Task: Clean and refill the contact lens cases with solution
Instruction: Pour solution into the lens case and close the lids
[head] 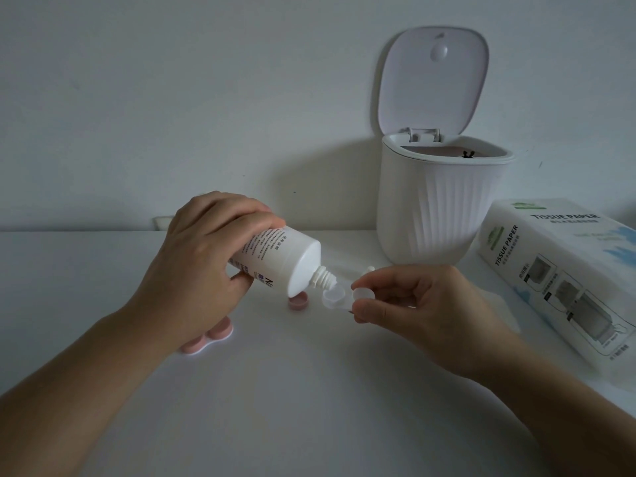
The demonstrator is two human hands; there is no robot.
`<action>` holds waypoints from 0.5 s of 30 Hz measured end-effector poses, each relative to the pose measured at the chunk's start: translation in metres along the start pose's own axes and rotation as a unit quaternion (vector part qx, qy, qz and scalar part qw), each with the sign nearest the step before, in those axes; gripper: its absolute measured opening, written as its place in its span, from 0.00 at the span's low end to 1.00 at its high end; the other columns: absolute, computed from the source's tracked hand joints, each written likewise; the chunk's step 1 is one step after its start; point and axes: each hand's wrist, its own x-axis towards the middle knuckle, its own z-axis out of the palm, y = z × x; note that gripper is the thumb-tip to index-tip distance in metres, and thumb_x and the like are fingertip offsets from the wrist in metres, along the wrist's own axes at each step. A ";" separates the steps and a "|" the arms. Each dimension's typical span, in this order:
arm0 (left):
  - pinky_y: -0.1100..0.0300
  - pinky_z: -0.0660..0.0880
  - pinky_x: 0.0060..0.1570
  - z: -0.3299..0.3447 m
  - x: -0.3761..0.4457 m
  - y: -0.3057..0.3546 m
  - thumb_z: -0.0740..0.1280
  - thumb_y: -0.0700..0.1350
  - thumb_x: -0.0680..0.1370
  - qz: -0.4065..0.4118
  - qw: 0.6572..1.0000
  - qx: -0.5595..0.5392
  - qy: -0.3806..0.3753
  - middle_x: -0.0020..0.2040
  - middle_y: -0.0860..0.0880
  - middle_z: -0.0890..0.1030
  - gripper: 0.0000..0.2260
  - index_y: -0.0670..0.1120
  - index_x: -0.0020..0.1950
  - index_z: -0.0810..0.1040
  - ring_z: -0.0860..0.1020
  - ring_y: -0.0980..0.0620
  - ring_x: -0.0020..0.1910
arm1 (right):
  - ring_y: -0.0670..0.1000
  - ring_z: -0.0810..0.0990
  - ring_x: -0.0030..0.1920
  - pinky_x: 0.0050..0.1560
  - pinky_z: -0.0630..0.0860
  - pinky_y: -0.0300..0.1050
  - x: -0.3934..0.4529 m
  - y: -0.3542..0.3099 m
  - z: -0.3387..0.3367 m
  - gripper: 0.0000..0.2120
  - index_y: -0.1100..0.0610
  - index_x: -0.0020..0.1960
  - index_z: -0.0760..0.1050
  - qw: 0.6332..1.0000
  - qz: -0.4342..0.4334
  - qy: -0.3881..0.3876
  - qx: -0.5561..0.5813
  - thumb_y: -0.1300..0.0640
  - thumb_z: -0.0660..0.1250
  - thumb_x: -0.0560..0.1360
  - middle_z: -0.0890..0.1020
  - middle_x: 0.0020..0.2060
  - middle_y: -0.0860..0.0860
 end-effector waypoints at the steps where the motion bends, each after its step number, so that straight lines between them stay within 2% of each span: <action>1: 0.54 0.65 0.65 0.000 0.000 0.000 0.77 0.29 0.59 -0.001 1.000 -0.001 0.000 0.62 0.51 0.79 0.33 0.47 0.63 0.80 0.72 0.43 0.62 | 0.41 0.86 0.41 0.42 0.75 0.27 0.000 0.000 0.000 0.07 0.48 0.49 0.85 1.000 -0.001 0.000 0.001 0.50 0.76 0.71 0.87 0.38 0.43; 4: 0.52 0.66 0.65 -0.001 0.000 0.000 0.77 0.29 0.59 -0.001 1.000 -0.003 -0.003 0.62 0.51 0.79 0.34 0.48 0.63 0.80 0.72 0.43 0.63 | 0.43 0.87 0.42 0.44 0.77 0.29 0.000 0.001 0.000 0.07 0.48 0.48 0.85 1.000 0.000 -0.001 0.007 0.50 0.77 0.71 0.88 0.38 0.44; 15: 0.50 0.69 0.65 0.000 0.000 0.000 0.77 0.28 0.59 -0.001 1.000 -0.010 -0.001 0.61 0.51 0.80 0.33 0.48 0.63 0.80 0.73 0.43 0.62 | 0.43 0.87 0.42 0.45 0.79 0.31 0.001 0.003 0.001 0.09 0.48 0.49 0.85 1.000 0.003 0.003 0.006 0.48 0.77 0.70 0.88 0.39 0.44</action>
